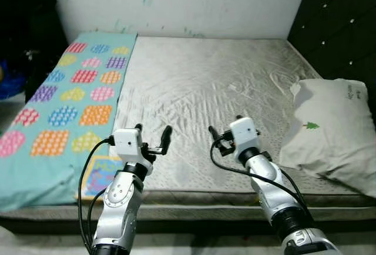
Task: Clean up the room
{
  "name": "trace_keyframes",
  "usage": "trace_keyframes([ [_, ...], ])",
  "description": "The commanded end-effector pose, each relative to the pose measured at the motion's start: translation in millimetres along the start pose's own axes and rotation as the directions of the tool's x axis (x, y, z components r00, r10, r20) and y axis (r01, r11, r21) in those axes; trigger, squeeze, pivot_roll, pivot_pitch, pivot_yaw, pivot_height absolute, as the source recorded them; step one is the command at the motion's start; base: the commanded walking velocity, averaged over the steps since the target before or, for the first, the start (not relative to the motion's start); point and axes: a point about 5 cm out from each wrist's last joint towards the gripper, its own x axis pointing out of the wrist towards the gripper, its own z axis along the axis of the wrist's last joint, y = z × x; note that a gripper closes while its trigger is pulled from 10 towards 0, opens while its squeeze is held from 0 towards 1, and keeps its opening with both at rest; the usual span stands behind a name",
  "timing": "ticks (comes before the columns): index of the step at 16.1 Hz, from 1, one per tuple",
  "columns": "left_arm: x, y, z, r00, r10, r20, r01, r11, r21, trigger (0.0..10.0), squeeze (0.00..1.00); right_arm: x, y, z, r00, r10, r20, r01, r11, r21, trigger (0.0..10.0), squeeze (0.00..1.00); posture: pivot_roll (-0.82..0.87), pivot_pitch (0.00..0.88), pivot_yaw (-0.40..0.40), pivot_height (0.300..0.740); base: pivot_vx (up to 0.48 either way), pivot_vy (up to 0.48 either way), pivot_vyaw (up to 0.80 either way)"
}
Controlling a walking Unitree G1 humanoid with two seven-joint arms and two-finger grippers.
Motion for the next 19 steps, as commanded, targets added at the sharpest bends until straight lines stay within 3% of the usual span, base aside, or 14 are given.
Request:
trace_keyframes([
  [1, -0.2, 1.1, 4.0, 1.000, -0.004, 0.017, 0.004, 1.000, 0.005, 10.0, 0.00, 2.8, 4.9, 3.4, 1.000, 0.019, 0.011, -0.019, 1.000, 0.006, 10.0, 0.00, -0.10, 0.000, -0.051, 0.740, 0.322, 0.000, 0.00],
  [12, -1.5, -0.9, 2.5, 1.000, -0.022, 0.016, 0.022, 1.000, 0.004, 10.0, 0.00, 1.8, 6.0, 1.7, 1.000, 0.030, 0.009, -0.030, 1.000, 0.005, 10.0, 0.00, -0.10, 0.000, -0.052, 0.740, 0.371, 0.000, 0.00],
  [19, -0.9, 1.9, 0.6, 1.000, 0.023, -0.002, -0.023, 1.000, 0.001, 10.0, 0.00, 1.2, 5.1, 2.7, 0.999, 0.025, 0.021, -0.026, 0.999, 0.028, 10.0, 0.00, -0.10, 0.000, -0.054, 0.740, 0.000, 0.000, 0.00],
])
